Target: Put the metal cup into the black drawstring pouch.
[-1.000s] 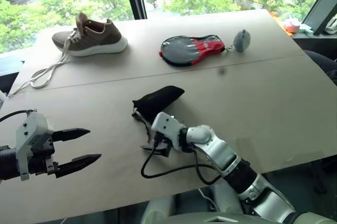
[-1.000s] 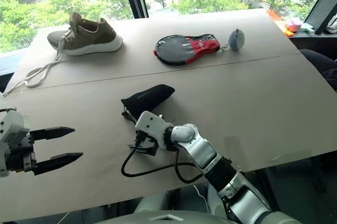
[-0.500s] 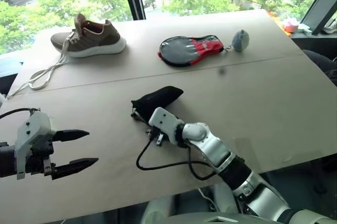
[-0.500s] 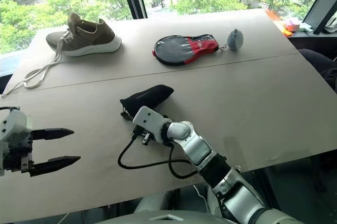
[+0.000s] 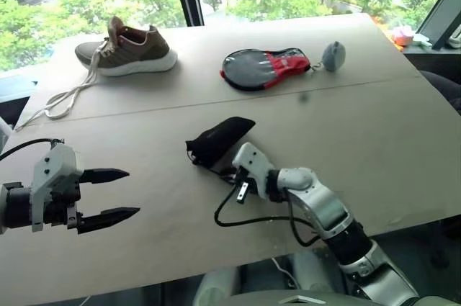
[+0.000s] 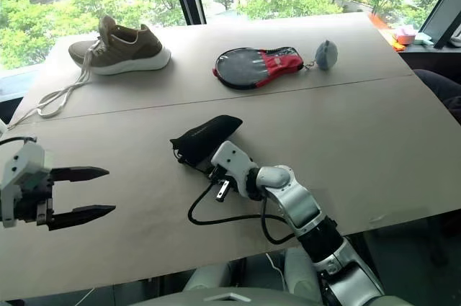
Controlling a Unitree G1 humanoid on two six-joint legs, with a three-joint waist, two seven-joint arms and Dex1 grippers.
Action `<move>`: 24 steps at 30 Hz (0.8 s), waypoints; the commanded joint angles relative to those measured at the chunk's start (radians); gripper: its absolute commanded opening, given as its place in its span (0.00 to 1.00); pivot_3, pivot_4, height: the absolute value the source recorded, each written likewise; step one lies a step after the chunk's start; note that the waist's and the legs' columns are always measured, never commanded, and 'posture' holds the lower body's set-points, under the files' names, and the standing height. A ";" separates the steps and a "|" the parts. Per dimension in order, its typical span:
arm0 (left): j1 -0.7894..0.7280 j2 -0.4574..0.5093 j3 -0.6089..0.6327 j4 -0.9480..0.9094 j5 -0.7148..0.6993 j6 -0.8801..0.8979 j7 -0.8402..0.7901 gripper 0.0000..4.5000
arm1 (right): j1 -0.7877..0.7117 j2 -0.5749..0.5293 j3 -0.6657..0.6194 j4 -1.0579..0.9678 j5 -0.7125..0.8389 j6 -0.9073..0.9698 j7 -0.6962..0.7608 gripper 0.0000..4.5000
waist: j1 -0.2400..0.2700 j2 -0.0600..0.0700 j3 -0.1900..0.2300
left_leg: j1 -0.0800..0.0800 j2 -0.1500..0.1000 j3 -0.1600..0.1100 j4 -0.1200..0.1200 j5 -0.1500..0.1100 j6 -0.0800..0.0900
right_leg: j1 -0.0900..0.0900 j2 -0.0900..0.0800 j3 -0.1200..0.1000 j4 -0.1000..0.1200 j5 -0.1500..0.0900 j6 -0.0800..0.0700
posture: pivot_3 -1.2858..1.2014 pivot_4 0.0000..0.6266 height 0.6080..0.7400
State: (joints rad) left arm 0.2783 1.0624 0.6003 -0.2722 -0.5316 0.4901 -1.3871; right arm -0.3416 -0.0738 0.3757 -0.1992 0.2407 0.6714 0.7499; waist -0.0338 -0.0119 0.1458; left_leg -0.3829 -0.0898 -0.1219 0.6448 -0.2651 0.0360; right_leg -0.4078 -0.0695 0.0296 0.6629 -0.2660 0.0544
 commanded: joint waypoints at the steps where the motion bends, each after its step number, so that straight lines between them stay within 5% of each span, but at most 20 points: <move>1: -0.098 -0.012 -0.089 0.019 0.003 -0.035 0.039 1.00 | -0.026 0.023 -0.160 -0.128 0.214 0.143 0.006 0.00 | -0.004 0.000 0.000 | 0.000 0.000 0.000 0.000 0.000 0.000 | 0.000 0.000 0.001 0.000 0.000 0.000 | 0.52 0.24 1.00; 12: -0.555 -0.258 -0.398 0.069 -0.018 -0.034 0.227 1.00 | -0.321 0.187 -0.679 -0.044 0.758 0.377 -0.421 0.00 | -0.009 0.000 0.000 | -0.002 0.000 0.001 -0.001 0.000 0.000 | -0.004 0.000 0.001 0.001 0.000 0.000 | 0.52 0.24 1.00; 24: -0.868 -0.533 -0.523 0.182 0.032 -0.042 0.451 1.00 | -0.493 0.033 -0.623 0.008 0.717 0.301 -0.495 0.00 | -0.011 0.000 0.000 | -0.009 -0.001 0.001 0.007 0.001 0.000 | -0.006 -0.001 -0.002 0.003 0.000 0.000 | 0.52 0.24 1.00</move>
State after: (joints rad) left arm -0.5652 0.5367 0.0905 -0.0949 -0.5214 0.4722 -0.9636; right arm -0.8052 -0.0292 -0.2650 -0.1764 0.9686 0.9994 0.2378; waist -0.0447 -0.0119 0.1455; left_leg -0.3915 -0.0910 -0.1208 0.6523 -0.2646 0.0363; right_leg -0.4141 -0.0703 0.0277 0.6658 -0.2656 0.0548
